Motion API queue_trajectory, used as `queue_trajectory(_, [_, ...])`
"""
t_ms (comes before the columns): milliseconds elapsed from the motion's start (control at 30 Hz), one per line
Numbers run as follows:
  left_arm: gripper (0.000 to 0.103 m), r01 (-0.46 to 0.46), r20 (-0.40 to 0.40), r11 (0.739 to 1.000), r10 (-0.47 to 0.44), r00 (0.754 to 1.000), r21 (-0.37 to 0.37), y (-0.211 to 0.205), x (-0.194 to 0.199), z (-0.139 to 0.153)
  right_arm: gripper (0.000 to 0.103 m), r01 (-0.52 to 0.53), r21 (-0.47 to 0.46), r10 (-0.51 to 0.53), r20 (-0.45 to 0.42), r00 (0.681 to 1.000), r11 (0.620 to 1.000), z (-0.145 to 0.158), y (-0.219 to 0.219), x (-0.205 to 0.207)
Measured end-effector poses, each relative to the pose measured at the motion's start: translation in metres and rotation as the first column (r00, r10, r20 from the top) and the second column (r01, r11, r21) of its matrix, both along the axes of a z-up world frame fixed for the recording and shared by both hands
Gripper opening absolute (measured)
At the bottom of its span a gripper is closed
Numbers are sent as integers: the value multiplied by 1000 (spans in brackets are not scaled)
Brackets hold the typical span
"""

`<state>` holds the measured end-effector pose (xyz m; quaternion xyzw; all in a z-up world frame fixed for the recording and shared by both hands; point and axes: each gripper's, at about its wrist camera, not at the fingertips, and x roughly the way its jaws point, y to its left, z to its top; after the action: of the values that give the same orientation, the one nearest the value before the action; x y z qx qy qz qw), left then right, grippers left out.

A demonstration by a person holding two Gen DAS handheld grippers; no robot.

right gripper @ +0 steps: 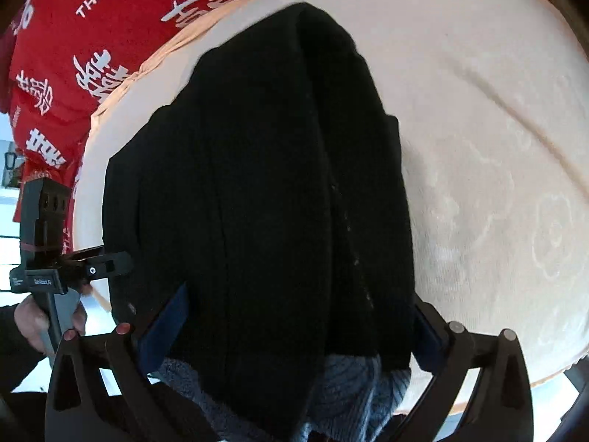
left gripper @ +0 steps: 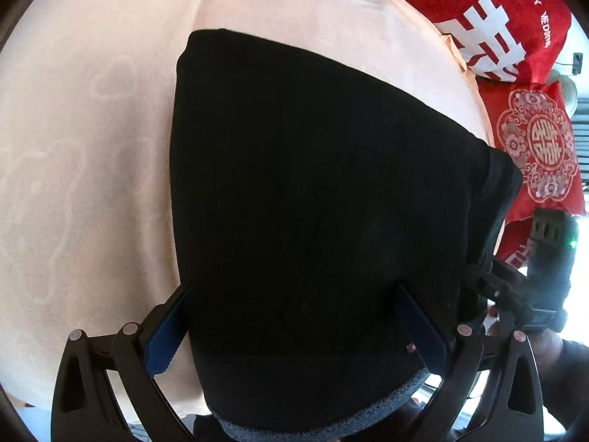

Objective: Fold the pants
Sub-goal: 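Lift the pants edge with both grippers and fold it over the rest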

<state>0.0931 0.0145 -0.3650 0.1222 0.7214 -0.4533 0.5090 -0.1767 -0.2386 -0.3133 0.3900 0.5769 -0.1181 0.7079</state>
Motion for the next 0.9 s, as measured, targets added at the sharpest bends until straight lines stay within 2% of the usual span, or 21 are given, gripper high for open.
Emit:
queue_trajectory(133, [103, -34, -54, 999, 35, 998, 22, 6, 3, -8, 103, -20, -12, 20, 23, 1000, 1000, 1, 2, -5])
queue_trajectory(233, [103, -17, -41, 1000, 17, 999, 9, 0, -2, -4, 103, -35, 5, 35, 30, 999, 999, 1, -1, -5])
queue_trajectory(300, [92, 6, -13, 1000, -6, 1000, -2, -7, -10, 6, 102, -52, 31, 52, 20, 998, 998, 2, 0, 1])
queue_trajectory(333, [84, 9, -4, 1000, -9, 1000, -10, -6, -11, 11, 97, -68, 46, 67, 28, 997, 997, 3, 2, 8])
queue_trajectory(367, [76, 17, 13, 1000, -17, 1000, -15, -7, -13, 18, 78, -75, 58, 73, 36, 997, 995, 6, 2, 8])
queue_trajectory(433, [68, 30, 33, 999, -29, 999, -28, -6, -16, 29, 54, -62, 100, 54, 83, 995, 993, 13, -1, 2])
queue_trajectory(467, [63, 32, 37, 999, -31, 999, -34, -5, -15, 34, 50, -53, 137, 38, 109, 993, 989, 17, -2, -2])
queue_trajectory(533, [59, 37, 37, 998, -35, 999, -48, -4, -14, 43, 48, -73, 143, 53, 136, 989, 987, 23, 2, -2])
queue_trajectory(733, [59, 56, 54, 994, -50, 997, -96, -9, -15, 84, 46, -90, 157, 56, 209, 976, 984, 57, 6, -4])
queue_trajectory(900, [59, 76, 95, 990, -65, 993, -123, -22, -25, 124, 46, -89, 150, 53, 233, 971, 985, 89, 0, -9])
